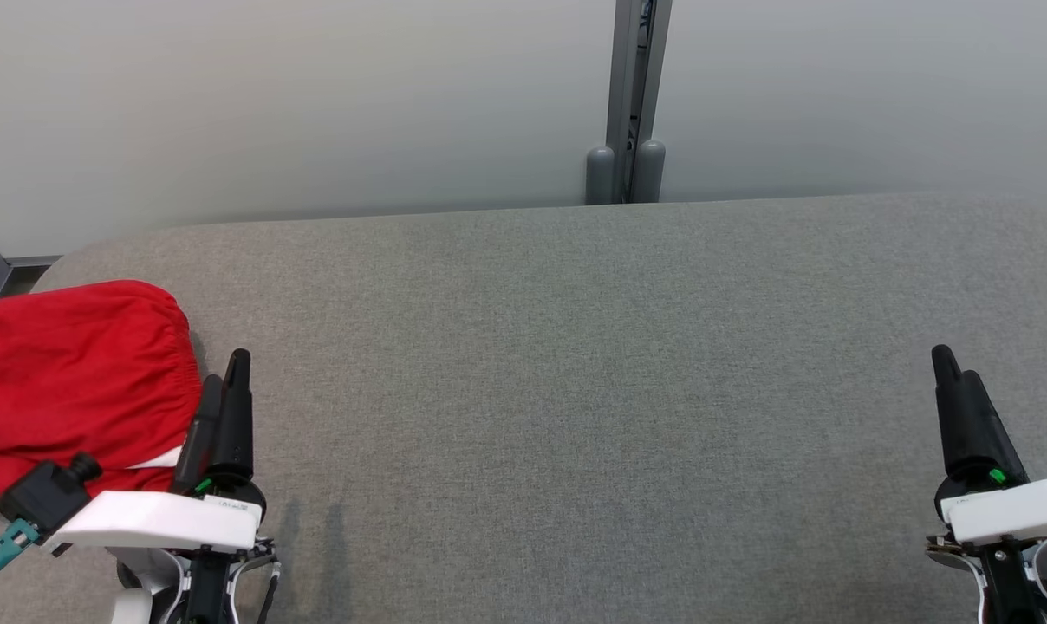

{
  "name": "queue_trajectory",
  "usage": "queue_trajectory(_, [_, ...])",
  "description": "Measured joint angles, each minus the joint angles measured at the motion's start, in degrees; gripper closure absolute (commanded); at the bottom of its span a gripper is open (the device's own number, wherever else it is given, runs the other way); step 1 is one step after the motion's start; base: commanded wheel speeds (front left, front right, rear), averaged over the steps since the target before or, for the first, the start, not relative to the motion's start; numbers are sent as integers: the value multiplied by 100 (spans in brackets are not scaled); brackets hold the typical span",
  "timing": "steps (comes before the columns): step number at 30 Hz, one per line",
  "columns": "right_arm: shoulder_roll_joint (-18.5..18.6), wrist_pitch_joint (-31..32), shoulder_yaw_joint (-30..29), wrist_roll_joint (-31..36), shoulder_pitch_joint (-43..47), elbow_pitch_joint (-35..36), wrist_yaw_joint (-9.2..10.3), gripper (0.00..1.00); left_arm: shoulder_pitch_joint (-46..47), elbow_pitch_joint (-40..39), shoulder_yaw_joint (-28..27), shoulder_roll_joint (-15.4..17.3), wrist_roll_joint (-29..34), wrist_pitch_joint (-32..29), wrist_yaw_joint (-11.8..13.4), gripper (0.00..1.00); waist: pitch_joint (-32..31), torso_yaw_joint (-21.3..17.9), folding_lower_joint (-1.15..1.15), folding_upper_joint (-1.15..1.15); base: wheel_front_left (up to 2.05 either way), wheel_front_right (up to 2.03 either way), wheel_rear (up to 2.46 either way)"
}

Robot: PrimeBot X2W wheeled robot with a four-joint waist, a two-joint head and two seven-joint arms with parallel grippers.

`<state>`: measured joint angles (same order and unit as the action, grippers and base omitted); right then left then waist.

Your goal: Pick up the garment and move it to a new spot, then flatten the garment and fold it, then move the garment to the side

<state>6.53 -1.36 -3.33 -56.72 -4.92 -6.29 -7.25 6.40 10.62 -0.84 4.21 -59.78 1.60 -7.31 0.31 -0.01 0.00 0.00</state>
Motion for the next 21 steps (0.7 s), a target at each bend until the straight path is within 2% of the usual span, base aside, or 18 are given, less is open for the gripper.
queue_trajectory(8, [88,-172,179,947,82,14,0,0,-10,58,182,105,970,155,138,0,-25,-17,0,0,0,0,0])
queue_trajectory(21, [141,-416,304,2101,163,-159,-1,0,-24,370,494,280,2123,400,348,0,-57,-27,0,0,0,0,0])
